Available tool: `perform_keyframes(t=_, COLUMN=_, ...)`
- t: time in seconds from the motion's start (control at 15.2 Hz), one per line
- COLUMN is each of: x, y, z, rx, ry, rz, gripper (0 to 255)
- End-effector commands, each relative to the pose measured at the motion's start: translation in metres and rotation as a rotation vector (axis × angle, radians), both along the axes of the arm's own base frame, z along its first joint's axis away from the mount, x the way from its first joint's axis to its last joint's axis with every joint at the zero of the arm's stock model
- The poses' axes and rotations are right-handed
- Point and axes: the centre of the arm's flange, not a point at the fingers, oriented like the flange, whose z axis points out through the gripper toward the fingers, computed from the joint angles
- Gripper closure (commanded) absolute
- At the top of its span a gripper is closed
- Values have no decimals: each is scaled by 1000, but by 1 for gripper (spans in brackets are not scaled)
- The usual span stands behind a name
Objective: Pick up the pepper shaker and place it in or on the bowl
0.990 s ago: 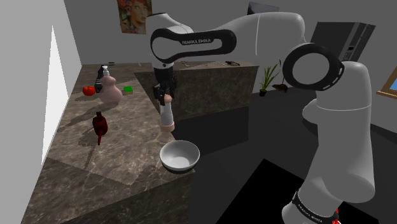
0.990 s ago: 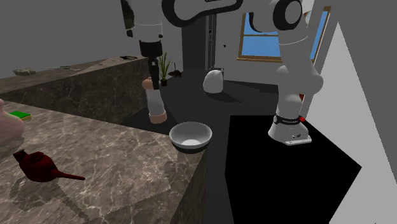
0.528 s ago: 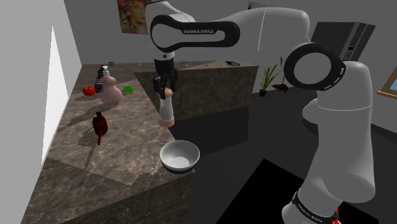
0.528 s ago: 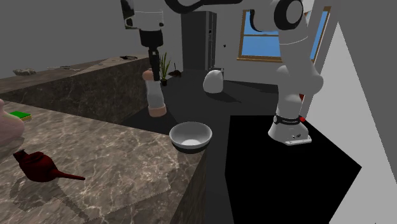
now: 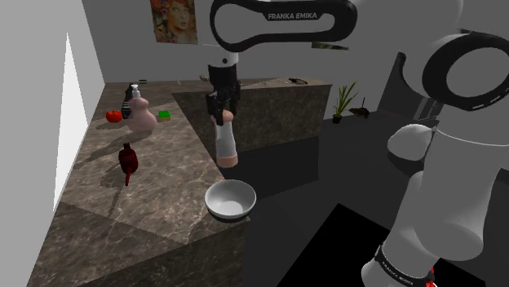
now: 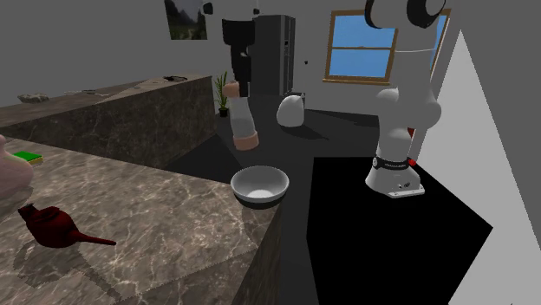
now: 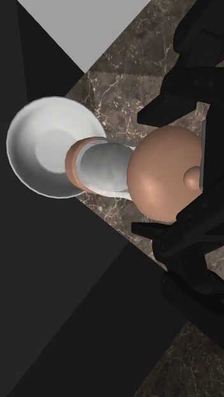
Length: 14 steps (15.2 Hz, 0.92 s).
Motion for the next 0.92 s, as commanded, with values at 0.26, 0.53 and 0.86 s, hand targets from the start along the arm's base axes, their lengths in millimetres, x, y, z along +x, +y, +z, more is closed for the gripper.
perform_keyframes(t=0.26, x=-62, y=15, z=22, rx=0, ry=1, rz=-1, gripper=255)
perform_keyframes(t=0.53, x=-62, y=15, z=1, rx=0, ry=1, rz=-1, gripper=255)
perform_keyframes(t=0.86, x=-62, y=15, z=-25, rx=0, ry=1, rz=-1, gripper=255)
